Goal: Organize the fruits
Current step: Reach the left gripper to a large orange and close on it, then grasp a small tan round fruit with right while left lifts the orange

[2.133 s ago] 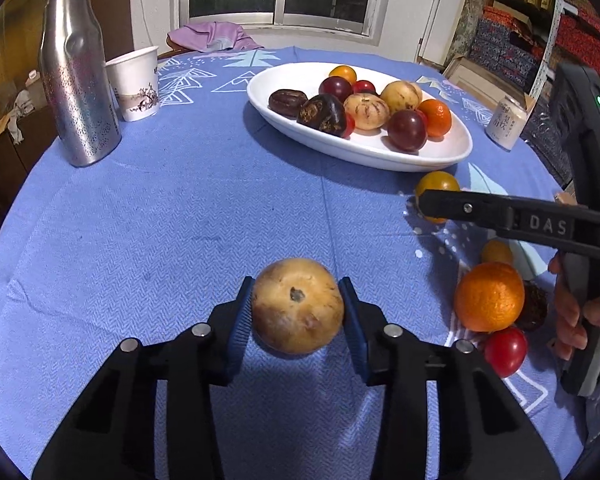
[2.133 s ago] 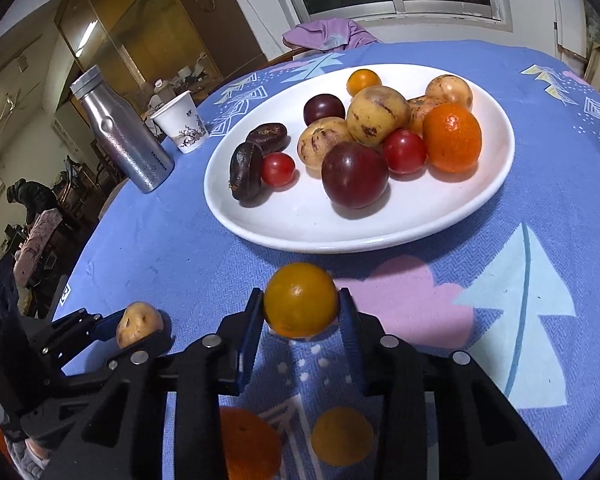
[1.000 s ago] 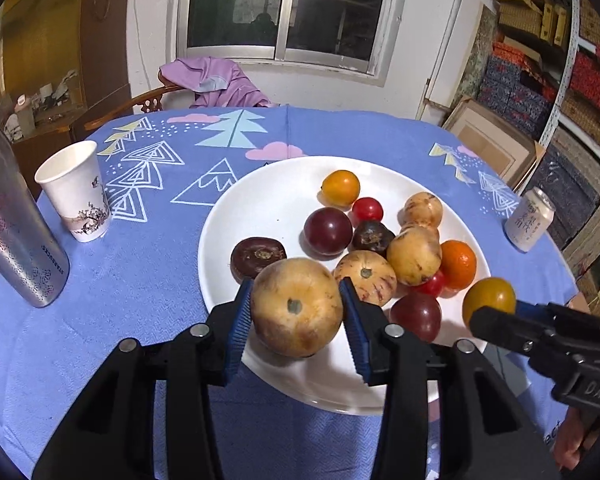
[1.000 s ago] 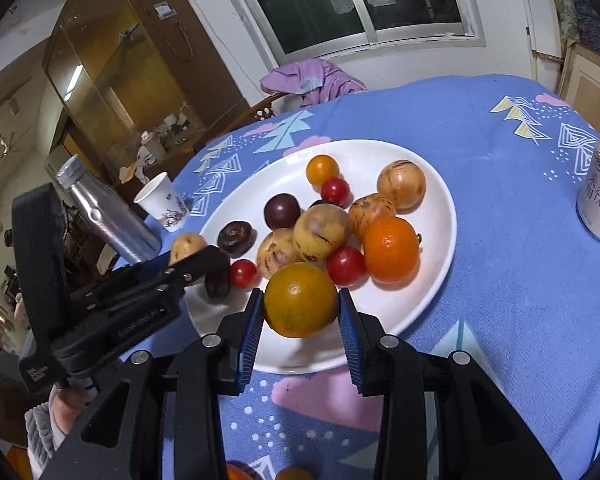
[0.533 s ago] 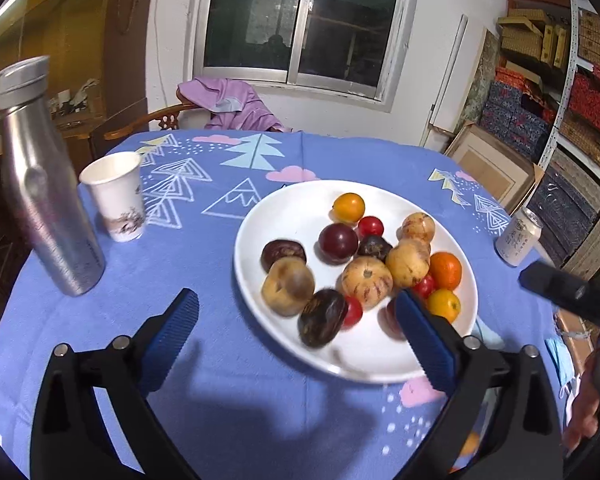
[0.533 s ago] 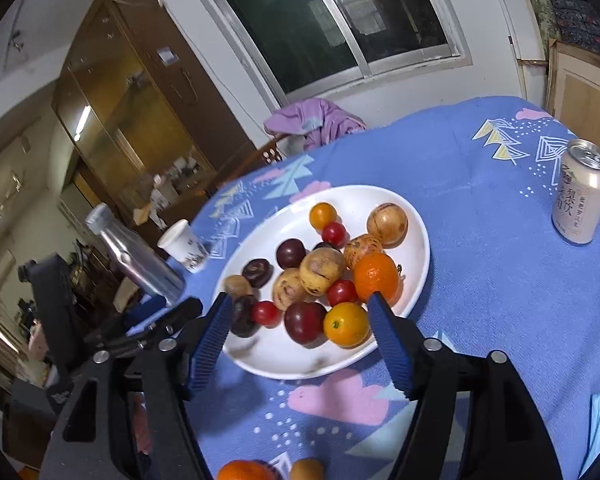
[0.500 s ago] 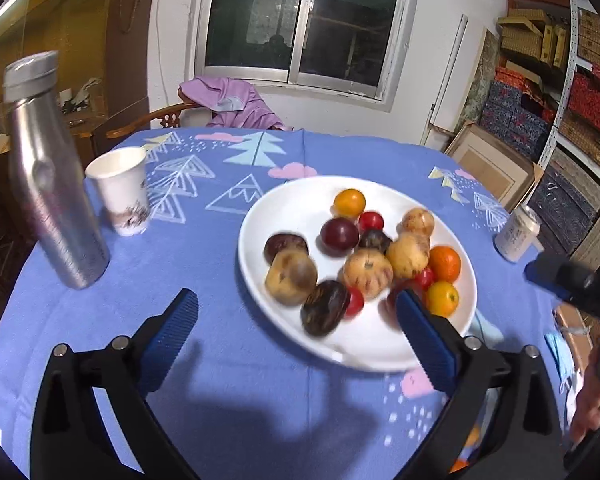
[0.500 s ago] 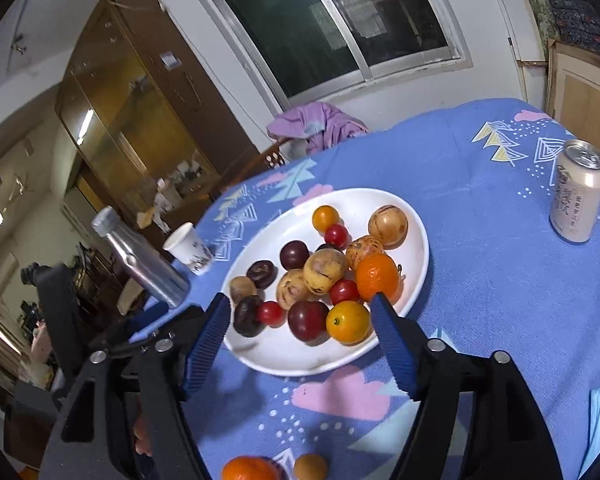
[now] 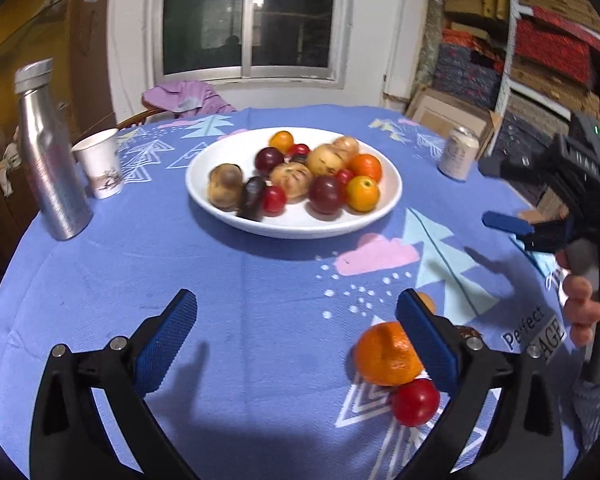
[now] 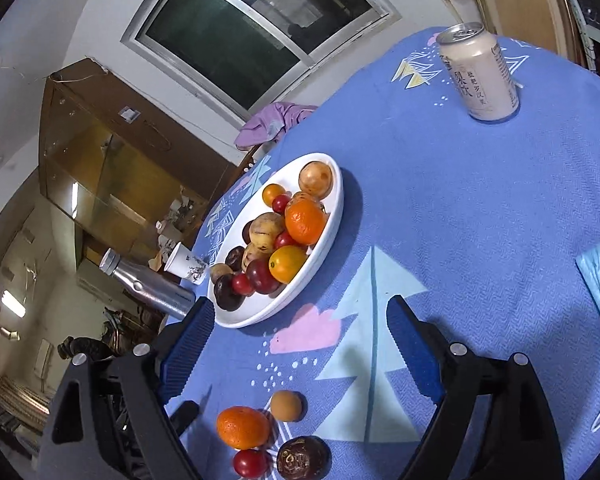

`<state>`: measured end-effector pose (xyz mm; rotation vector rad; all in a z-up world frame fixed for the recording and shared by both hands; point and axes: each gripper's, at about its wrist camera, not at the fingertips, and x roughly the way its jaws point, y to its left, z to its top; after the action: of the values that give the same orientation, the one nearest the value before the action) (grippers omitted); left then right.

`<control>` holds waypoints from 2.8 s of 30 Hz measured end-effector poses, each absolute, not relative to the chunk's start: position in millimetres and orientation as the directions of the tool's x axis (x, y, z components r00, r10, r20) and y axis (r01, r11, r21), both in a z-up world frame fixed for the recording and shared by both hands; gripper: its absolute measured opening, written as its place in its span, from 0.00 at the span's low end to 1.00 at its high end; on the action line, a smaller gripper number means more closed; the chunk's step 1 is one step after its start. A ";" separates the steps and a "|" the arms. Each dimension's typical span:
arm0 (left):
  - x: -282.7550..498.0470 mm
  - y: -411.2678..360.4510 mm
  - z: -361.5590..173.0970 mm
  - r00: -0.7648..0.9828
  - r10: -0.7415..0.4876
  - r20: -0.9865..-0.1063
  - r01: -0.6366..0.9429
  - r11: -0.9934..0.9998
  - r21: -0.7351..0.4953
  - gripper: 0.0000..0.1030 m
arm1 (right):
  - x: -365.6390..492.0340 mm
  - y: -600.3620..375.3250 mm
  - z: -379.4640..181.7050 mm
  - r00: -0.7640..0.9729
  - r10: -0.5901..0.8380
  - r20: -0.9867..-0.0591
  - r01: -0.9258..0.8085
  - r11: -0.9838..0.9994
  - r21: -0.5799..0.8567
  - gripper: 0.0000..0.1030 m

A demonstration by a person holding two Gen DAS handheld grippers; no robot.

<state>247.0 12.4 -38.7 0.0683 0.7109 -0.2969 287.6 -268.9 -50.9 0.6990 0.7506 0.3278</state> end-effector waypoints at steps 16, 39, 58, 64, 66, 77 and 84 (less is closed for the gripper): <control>278.7 56.2 -56.2 0.671 -0.095 -0.735 0.086 0.995 -0.050 0.96 | 287.1 -264.4 -45.8 0.692 0.510 -0.511 -0.061 0.746 0.663 0.86; 287.2 1.8 -66.2 0.687 -0.079 -0.722 0.238 0.964 0.121 0.96 | 286.3 -258.7 -45.4 0.691 0.501 -0.521 -0.078 0.769 0.635 0.86; 291.4 -1.8 -66.4 0.648 -0.213 -0.731 0.325 0.946 0.012 0.71 | 287.8 -245.9 -46.1 0.673 0.497 -0.547 -0.104 0.797 0.595 0.86; 285.7 -7.7 -66.2 0.644 -0.226 -0.731 0.360 0.932 0.029 0.46 | 289.0 -235.9 -47.9 0.641 0.510 -0.574 -0.139 0.813 0.566 0.86; 287.1 5.0 -65.0 0.657 -0.185 -0.731 0.314 0.949 0.042 0.46 | 288.8 -223.7 -48.7 0.606 0.523 -0.600 -0.188 0.827 0.530 0.86; 294.9 66.4 -60.1 0.653 -0.138 -0.744 0.142 0.988 -0.059 0.46 | 276.6 -159.1 -66.1 0.454 0.490 -0.744 -0.402 0.858 0.320 0.45; 293.1 58.2 -65.6 0.648 -0.127 -0.751 0.159 0.987 -0.029 0.46 | 280.4 -160.0 -75.6 0.458 0.427 -0.779 -0.368 0.890 0.271 0.41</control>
<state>293.1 58.2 -65.6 0.0407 0.8510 -0.1624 280.4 -160.0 -75.6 0.0670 0.9791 0.4898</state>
